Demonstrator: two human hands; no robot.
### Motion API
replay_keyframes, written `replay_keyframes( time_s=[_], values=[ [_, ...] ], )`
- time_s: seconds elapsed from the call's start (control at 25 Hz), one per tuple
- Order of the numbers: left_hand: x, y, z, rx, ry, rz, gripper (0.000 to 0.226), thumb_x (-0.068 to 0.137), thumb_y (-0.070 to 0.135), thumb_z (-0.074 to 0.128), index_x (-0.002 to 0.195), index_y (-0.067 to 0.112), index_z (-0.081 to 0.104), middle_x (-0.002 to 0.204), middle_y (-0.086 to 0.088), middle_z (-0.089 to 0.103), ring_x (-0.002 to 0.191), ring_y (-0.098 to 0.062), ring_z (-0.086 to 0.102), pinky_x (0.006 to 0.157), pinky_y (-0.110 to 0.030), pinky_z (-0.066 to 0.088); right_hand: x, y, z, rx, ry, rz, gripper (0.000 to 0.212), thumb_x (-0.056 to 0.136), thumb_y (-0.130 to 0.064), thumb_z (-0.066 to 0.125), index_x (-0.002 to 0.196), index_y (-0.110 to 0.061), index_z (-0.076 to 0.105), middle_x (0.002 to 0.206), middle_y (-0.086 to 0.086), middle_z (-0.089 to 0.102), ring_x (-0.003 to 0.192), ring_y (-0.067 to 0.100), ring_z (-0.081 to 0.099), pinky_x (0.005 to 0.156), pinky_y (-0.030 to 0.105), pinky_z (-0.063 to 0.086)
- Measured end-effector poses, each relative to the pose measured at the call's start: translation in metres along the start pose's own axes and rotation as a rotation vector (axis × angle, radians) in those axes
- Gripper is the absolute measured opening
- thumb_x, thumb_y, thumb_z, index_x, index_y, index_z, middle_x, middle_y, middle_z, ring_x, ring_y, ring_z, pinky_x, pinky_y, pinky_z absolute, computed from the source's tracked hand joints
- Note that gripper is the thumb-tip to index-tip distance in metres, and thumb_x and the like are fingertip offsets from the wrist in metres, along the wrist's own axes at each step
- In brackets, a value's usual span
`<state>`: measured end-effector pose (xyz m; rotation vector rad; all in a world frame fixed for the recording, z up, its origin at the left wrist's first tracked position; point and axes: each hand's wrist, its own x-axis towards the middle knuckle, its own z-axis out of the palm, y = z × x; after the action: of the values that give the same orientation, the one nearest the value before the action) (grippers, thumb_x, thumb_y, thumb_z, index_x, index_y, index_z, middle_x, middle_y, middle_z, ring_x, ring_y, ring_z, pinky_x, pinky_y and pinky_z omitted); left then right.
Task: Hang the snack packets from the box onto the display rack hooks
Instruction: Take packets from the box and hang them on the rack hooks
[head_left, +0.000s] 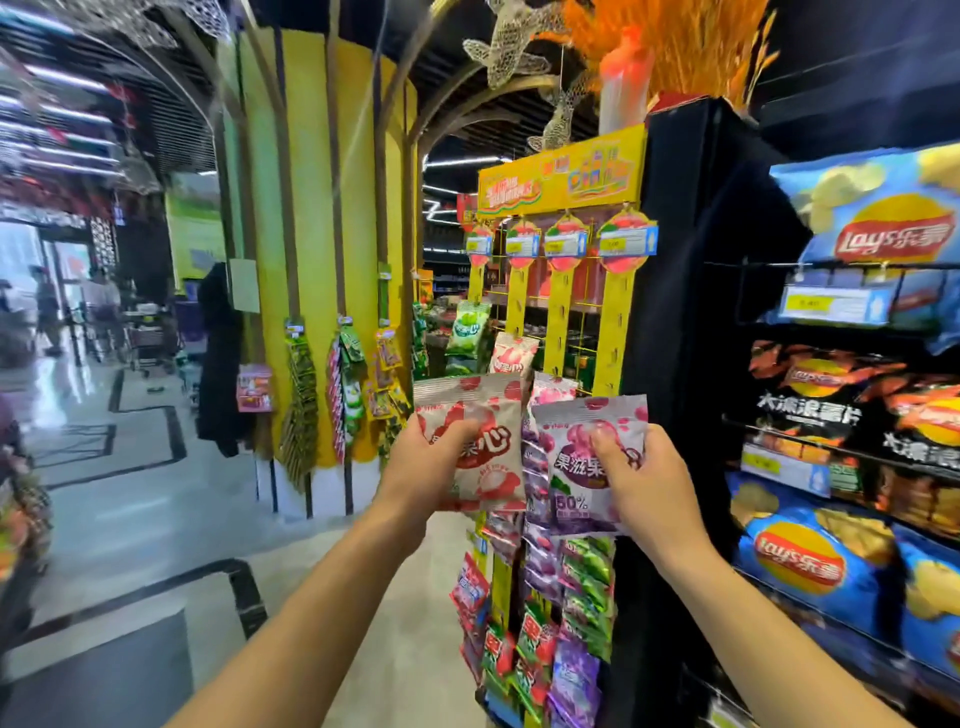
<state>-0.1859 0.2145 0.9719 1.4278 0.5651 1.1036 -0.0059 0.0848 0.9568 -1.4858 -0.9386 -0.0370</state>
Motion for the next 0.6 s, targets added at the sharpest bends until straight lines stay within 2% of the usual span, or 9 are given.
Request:
replay_keyframes(
  time_s=[0.08,0.2,0.28,0.4,0.48,0.6],
  values=[
    [0.019,-0.005,-0.028,0.008,0.008,0.004,0.020,0.096,0.027,0.071,0.114,0.020,0.073,0.094,-0.001,0.082,0.085,-0.021,0.080,0.070,-0.042,0.065,0.004,-0.006,0.034,-0.003,-0.011,0.005,0.024,0.094,-0.047,0.063,0.095,-0.024,0.057,0.087,-0.006,0.067,0.077,0.004,0.063,0.067,0.029,0.050],
    [0.049,-0.012,-0.068,0.011,-0.012,-0.010,0.020,0.095,0.029,0.071,0.114,0.022,0.072,0.098,-0.001,0.082,0.091,-0.024,0.079,0.078,-0.052,0.066,0.010,-0.016,0.084,-0.039,0.007,-0.002,0.026,0.095,-0.046,0.062,0.091,-0.022,0.053,0.083,-0.004,0.061,0.075,0.013,0.059,0.061,0.025,0.044],
    [0.067,-0.015,-0.093,-0.004,-0.017,-0.004,0.013,0.096,0.028,0.070,0.108,0.024,0.071,0.095,0.000,0.082,0.089,-0.024,0.079,0.076,-0.050,0.066,0.012,-0.022,0.116,-0.035,0.014,0.004,0.026,0.097,-0.042,0.061,0.087,-0.021,0.051,0.079,-0.005,0.056,0.071,0.014,0.054,0.058,0.021,0.040],
    [0.092,-0.018,-0.132,-0.009,-0.045,-0.010,0.007,0.097,0.024,0.069,0.104,0.025,0.070,0.092,0.001,0.082,0.085,-0.022,0.080,0.069,-0.046,0.065,0.015,-0.024,0.162,-0.044,0.015,0.032,0.028,0.095,-0.051,0.059,0.093,-0.024,0.053,0.083,-0.002,0.062,0.074,0.019,0.060,0.063,0.034,0.046],
    [0.109,-0.020,-0.154,-0.004,-0.066,-0.006,0.008,0.098,0.022,0.068,0.105,0.023,0.069,0.091,0.003,0.082,0.082,-0.020,0.080,0.064,-0.039,0.063,0.019,-0.024,0.188,-0.038,0.026,0.050,0.034,0.092,-0.059,0.058,0.093,-0.025,0.052,0.083,0.001,0.063,0.071,0.023,0.060,0.063,0.038,0.047],
    [0.134,-0.024,-0.175,0.002,-0.077,-0.018,0.009,0.098,0.022,0.067,0.107,0.023,0.069,0.090,0.003,0.082,0.081,-0.018,0.080,0.064,-0.037,0.063,0.029,-0.024,0.211,-0.067,0.057,0.068,0.038,0.090,-0.062,0.058,0.089,-0.025,0.050,0.080,-0.001,0.060,0.071,0.024,0.060,0.064,0.044,0.052]
  ],
)
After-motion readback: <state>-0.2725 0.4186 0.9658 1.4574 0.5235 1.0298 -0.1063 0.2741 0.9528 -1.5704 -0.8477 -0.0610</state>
